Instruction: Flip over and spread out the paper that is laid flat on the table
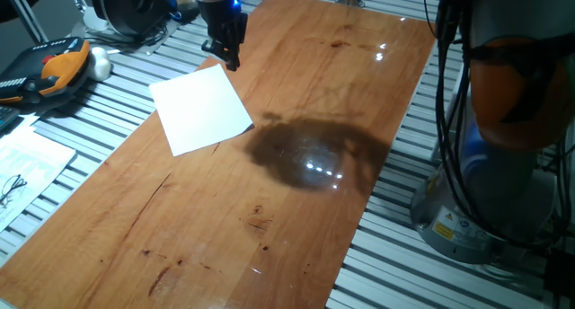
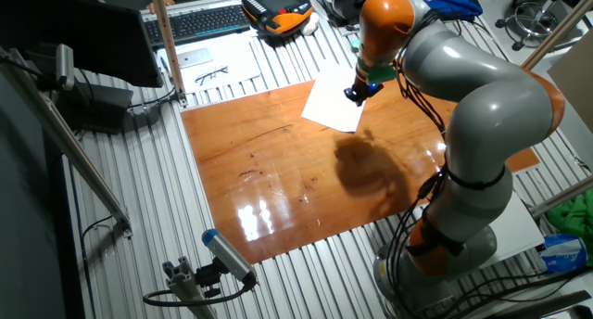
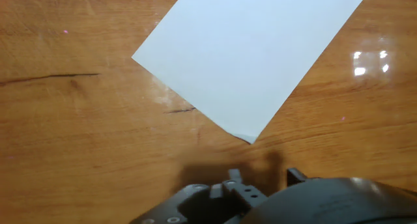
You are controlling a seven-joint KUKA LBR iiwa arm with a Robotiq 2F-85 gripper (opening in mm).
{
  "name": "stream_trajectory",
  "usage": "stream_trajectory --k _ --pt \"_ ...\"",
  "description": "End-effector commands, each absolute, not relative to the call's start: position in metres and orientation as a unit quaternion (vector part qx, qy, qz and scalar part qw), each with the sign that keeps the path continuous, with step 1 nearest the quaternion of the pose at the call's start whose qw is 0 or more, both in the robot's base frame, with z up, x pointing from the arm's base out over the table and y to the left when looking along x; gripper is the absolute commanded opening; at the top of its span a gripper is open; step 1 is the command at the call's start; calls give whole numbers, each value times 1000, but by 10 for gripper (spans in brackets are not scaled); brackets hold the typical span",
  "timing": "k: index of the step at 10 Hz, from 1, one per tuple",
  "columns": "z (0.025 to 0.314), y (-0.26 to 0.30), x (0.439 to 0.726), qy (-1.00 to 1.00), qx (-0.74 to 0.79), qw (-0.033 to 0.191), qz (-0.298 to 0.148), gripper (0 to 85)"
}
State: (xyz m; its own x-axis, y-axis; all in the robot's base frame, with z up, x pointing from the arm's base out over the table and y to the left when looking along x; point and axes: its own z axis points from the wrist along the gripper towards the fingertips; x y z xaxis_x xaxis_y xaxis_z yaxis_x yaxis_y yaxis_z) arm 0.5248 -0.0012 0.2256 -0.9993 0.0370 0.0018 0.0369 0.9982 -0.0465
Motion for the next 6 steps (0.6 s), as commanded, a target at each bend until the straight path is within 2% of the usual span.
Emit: stream_trajectory --k 1,4,6 --pt "223 -1 527 -999 -22 2 23 0" --pt "211 -2 531 -999 -27 4 24 0" --pt "192 -3 536 -999 -37 0 22 0"
